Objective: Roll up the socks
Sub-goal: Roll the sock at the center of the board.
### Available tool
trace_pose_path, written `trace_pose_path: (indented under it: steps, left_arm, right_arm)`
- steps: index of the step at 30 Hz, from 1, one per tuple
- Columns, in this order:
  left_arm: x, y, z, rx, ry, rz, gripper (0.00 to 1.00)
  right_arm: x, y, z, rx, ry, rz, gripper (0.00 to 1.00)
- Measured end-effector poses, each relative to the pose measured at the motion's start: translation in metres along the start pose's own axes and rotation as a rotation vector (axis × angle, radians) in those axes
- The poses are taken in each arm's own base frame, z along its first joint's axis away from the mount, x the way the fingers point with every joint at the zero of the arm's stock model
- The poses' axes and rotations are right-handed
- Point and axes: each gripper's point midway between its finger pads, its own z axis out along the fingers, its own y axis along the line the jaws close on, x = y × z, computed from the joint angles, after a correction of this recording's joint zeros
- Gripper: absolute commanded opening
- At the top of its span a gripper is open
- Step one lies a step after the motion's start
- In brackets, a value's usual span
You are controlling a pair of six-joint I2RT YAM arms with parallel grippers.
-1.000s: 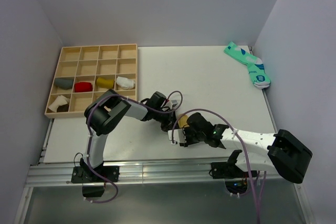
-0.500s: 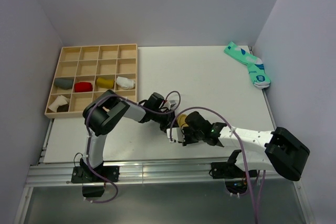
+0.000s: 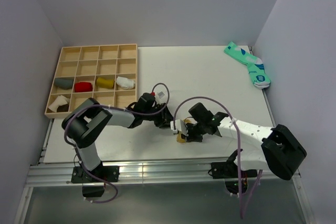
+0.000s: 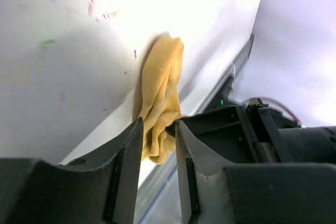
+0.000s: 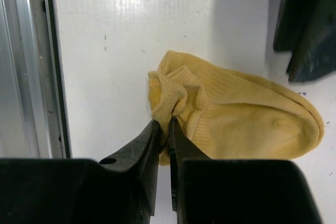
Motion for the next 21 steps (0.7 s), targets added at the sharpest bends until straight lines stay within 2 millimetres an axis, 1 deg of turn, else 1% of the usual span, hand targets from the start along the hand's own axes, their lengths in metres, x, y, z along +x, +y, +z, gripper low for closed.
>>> trace_pose_path:
  steps: [3, 7, 10, 13, 17, 21]
  left_arm:
    - [-0.007, 0.000, -0.011, -0.011, -0.096, 0.020, 0.34]
    - [-0.014, 0.007, -0.030, -0.032, -0.229, 0.035, 0.34]
    - [-0.019, 0.011, -0.038, -0.062, -0.318, 0.061, 0.34]
    - [-0.020, 0.003, -0.038, -0.078, -0.380, 0.137, 0.34]
    - [-0.013, -0.011, -0.036, -0.081, -0.424, 0.261, 0.33]
    - [-0.007, -0.017, -0.033, -0.080, -0.453, 0.418, 0.33]
  right_arm:
    - [0.000, -0.004, -0.004, -0.053, -0.010, 0.082, 0.10]
    - [-0.001, -0.012, -0.008, -0.138, -0.013, 0.184, 0.10]
    - [-0.003, -0.018, -0.009, -0.229, -0.016, 0.261, 0.10]
    - [-0.002, -0.025, -0.006, -0.306, -0.014, 0.338, 0.10]
    - [0.005, -0.031, -0.007, -0.393, -0.012, 0.463, 0.10]
    - [0.010, -0.038, -0.010, -0.428, -0.010, 0.548, 0.10]
